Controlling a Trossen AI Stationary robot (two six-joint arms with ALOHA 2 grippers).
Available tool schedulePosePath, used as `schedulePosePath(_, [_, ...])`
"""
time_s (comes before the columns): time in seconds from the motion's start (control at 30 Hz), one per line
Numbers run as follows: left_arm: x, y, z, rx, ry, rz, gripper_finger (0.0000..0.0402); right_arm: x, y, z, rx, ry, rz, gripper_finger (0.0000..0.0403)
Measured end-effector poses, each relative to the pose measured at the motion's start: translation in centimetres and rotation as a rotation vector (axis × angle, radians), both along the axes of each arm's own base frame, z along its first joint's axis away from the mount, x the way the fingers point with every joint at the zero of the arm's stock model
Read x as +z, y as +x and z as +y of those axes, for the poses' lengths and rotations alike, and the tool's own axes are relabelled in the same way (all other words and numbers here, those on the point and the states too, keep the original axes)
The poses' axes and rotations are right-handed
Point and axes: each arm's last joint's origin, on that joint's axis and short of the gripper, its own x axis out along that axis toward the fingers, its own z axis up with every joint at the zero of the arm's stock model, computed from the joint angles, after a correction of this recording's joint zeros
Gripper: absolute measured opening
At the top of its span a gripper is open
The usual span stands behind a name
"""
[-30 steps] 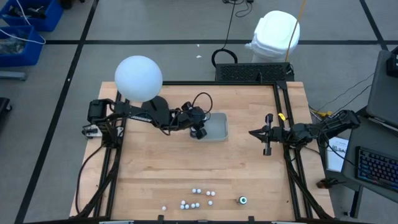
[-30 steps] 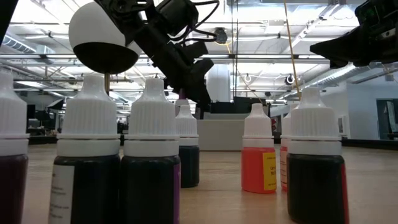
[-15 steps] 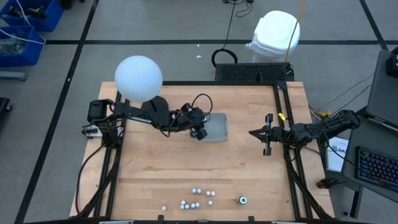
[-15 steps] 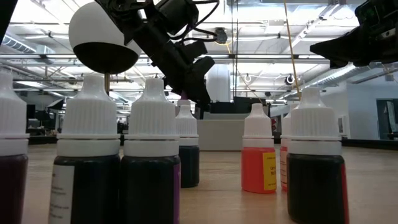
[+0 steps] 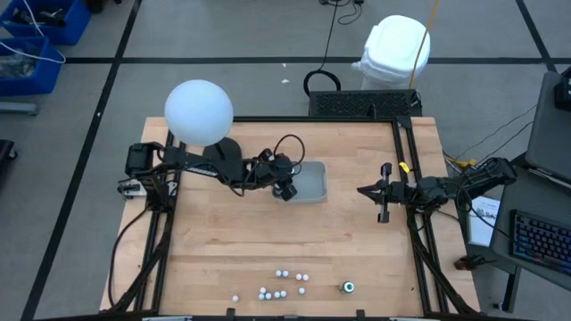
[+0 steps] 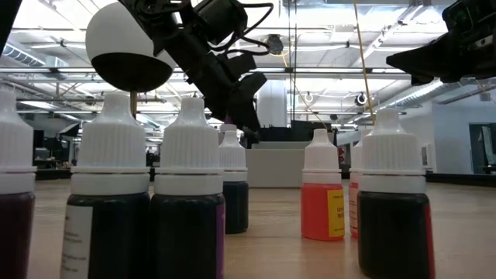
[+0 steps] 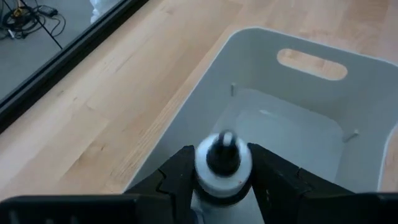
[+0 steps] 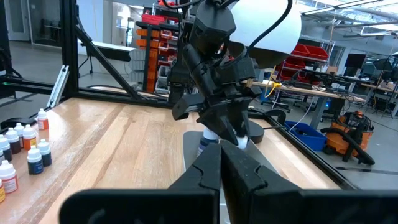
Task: Pick & Place food coloring
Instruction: Put the large black food coloring bottle into the gray bin
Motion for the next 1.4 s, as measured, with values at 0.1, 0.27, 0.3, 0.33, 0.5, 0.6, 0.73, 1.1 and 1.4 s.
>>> schedulePosePath(0.1, [0.0,0.0,0.0,0.0,-0.001,0.004,0.0174,0.0,0.0,0.0,0.0,0.0,0.0,0.0])
schedulePosePath(0.27, [0.0,0.0,0.0,0.0,-0.001,0.006,0.0187,0.0,0.0,0.0,0.0,0.0,0.0,0.0])
schedulePosePath(0.3, [0.0,0.0,0.0,0.0,-0.001,0.006,0.0188,0.0,0.0,0.0,0.0,0.0,0.0,0.0])
schedulePosePath(0.33, [0.0,0.0,0.0,-0.001,0.0,0.006,0.0188,0.0,0.0,0.0,0.0,0.0,0.0,0.0])
schedulePosePath(0.5, [0.1,0.1,0.0,-0.007,0.006,-0.006,0.019,0.0,0.0,0.0,0.0,0.0,0.0,0.0])
schedulePosePath(0.6, [0.2,0.2,0.0,-0.034,0.036,-0.005,0.019,0.0,0.0,0.0,0.0,0.0,0.0,0.0])
schedulePosePath(0.73, [0.6,0.6,-0.1,-0.086,0.083,-0.035,0.019,0.0,0.0,0.0,0.0,-0.002,0.0,0.0])
schedulePosePath(1.1, [5.3,1.3,-0.5,-0.271,0.073,0.002,0.0191,0.0,0.0,0.0,0.0,-0.003,0.0,0.0])
schedulePosePath(1.4, [12.2,1.1,-0.6,-0.414,0.007,0.203,0.0191,0.1,0.0,0.0,-0.002,-0.01,-0.004,0.0])
